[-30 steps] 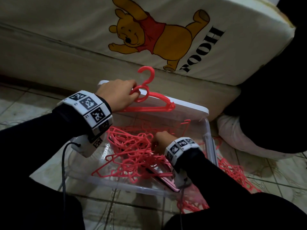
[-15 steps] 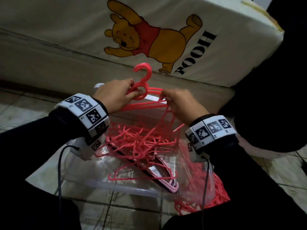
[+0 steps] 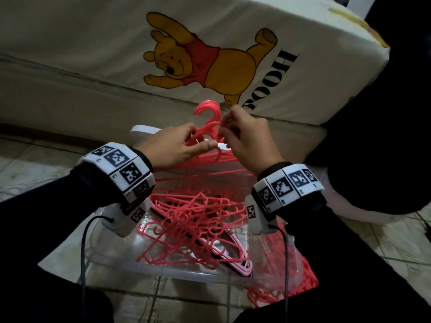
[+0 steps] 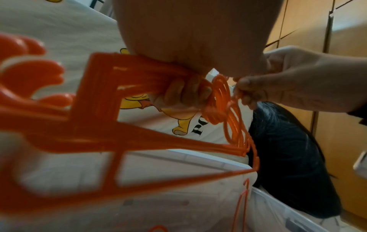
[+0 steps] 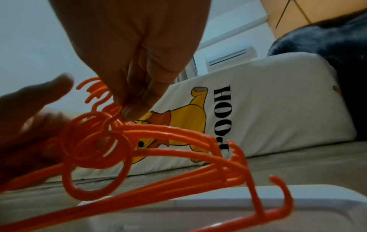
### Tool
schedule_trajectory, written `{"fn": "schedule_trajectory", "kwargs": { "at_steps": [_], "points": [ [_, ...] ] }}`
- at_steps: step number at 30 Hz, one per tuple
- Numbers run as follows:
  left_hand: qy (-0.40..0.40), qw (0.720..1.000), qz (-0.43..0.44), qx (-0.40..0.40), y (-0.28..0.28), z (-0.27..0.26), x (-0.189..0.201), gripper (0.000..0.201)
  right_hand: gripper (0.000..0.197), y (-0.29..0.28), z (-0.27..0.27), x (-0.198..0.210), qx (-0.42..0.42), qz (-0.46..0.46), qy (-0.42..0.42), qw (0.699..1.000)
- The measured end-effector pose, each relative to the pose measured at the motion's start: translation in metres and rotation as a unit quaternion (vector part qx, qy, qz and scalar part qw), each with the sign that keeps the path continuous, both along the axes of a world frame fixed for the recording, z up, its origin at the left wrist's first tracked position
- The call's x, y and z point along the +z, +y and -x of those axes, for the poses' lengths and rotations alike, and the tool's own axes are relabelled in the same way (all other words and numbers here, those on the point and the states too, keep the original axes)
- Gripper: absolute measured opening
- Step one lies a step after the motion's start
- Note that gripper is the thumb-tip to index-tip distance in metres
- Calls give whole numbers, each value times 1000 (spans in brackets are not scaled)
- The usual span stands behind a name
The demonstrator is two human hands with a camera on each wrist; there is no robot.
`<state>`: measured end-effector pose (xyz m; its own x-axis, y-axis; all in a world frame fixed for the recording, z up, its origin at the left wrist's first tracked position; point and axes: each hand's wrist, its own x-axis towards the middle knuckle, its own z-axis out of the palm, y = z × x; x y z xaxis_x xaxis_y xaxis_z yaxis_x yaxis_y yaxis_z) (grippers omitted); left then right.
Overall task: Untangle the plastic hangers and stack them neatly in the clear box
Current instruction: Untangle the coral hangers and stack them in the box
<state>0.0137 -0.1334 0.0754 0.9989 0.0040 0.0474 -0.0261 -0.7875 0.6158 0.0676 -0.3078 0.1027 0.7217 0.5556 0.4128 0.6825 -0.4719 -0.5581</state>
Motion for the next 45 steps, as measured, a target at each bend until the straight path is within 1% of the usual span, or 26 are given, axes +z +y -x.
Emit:
{"fn": "schedule_trajectory", "kwargs": {
  "at_steps": [2, 3, 5, 7, 9, 11, 12, 13, 14, 15, 17, 18, 20, 23, 25, 27, 29, 31, 35, 39, 42, 45],
  "points": [
    [6, 1000, -22, -7, 1, 0, -2, 63, 8, 2, 1, 0, 1, -34, 6, 999],
    [9, 999, -37, -13, 2, -1, -3, 57, 9, 2, 1, 1, 1, -49, 10, 999],
    [10, 998, -65, -19, 5, -3, -5, 39, 11, 3, 1, 3, 3, -63, 14, 998],
    [4, 996, -90, -10, 8, -4, -7, 25, 14, 2, 0, 4, -2, -54, -1, 999],
    [-12, 991, -132, 12, 12, -5, -6, 17, 19, -2, -5, 3, -28, -37, -21, 999],
    [-24, 986, -162, 33, 16, -5, -6, 14, 22, -10, -15, -1, -58, -4, -17, 998],
    [-24, 985, -169, 41, 18, -5, -6, 15, 21, -14, -21, -6, -62, 34, -5, 997],
    [-24, 983, -173, 49, 20, -5, -6, 17, 20, -18, -25, -12, -54, 91, 13, 994],
    [-24, 983, -175, 56, 22, -5, -6, 19, 18, -20, -28, -21, -36, 161, 34, 986],
    [-25, 983, -172, 62, 22, -5, -5, 18, 15, -21, -28, -32, -16, 234, 53, 971],
    [-27, 984, -159, 69, 21, -5, -4, 16, 12, -19, -22, -59, 11, 356, 79, 931],
    [-29, 986, -150, 68, 20, -5, -4, 16, 14, -17, -17, -72, 22, 402, 81, 912],
    [-33, 988, -137, 60, 17, -6, -3, 16, 20, -10, -6, -99, 64, 476, 56, 875],
    [-41, 989, -131, 53, 15, -7, -5, 14, 31, 2, 12, -136, 157, 535, 1, 830],
    [-43, 989, -130, 48, 15, -7, -7, 13, 34, 7, 21, -158, 199, 546, -5, 814],
    [-45, 989, -132, 42, 15, -7, -8, 13, 36, 8, 26, -177, 219, 557, -8, 801],
    [-46, 989, -132, 42, 16, -7, -9, 14, 38, 10, 30, -190, 219, 580, 2, 785],
    [-45, 989, -131, 42, 17, -7, -10, 14, 38, 12, 31, -196, 212, 586, 7, 782],
    [-41, 990, -129, 40, 19, -7, -10, 13, 35, 15, 30, -194, 183, 571, 9, 800],
    [-43, 990, -129, 42, 18, -8, -10, 12, 36, 13, 20, -182, 176, 564, -6, 807],
    [-43, 990, -126, 45, 17, -8, -8, 12, 37, 10, 12, -168, 167, 560, 6, 812],
    [-45, 990, -127, 44, 15, -8, -7, 13, 35, 5, 7, -156, 157, 539, 11, 828]
  ]
}}
